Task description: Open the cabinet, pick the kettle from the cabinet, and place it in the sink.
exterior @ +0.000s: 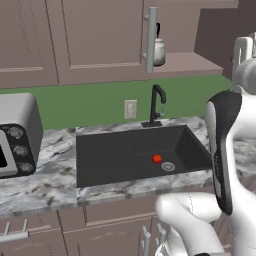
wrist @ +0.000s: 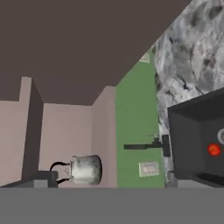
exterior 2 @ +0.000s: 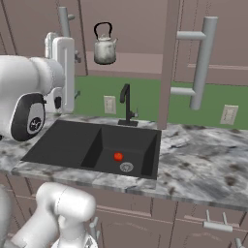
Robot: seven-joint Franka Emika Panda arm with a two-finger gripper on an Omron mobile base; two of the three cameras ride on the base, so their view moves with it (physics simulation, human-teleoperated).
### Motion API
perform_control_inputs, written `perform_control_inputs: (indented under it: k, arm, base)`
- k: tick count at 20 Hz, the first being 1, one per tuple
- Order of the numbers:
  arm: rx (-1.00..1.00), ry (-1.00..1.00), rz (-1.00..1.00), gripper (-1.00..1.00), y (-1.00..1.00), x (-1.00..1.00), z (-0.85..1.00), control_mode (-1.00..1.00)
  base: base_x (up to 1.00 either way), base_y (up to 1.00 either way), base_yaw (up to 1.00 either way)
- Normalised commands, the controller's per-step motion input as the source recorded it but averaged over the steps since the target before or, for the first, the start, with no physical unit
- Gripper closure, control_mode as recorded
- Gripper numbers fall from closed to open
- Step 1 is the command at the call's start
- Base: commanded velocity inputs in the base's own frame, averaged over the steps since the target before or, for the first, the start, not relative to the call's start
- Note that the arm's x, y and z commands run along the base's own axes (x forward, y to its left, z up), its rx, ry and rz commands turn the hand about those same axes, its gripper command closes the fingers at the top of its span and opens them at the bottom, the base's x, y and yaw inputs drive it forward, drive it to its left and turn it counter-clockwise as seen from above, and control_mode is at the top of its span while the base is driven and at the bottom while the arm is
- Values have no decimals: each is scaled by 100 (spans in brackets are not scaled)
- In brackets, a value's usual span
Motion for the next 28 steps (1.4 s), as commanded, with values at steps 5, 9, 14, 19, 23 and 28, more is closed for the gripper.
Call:
perform_control_inputs:
  k: [5, 9, 14, 19, 23, 28]
  arm:
    - [-30, 13, 40, -100, 48, -1, 19, -100]
    - [-34, 3, 34, -100, 49, 1, 10, -100]
    - [-33, -1, 28, -100, 47, 13, 1, -100]
    - [-33, -3, 21, -100, 42, 22, 3, -100]
    - [-29, -3, 14, -100, 26, 29, 1, -100]
    - [-28, 0, 6, -100, 18, 40, 0, -100]
  base:
    - [0, 0, 0]
    - [0, 0, 0]
    - [0, 0, 0]
    - [0, 0, 0]
    - [0, 0, 0]
    - [0, 0, 0]
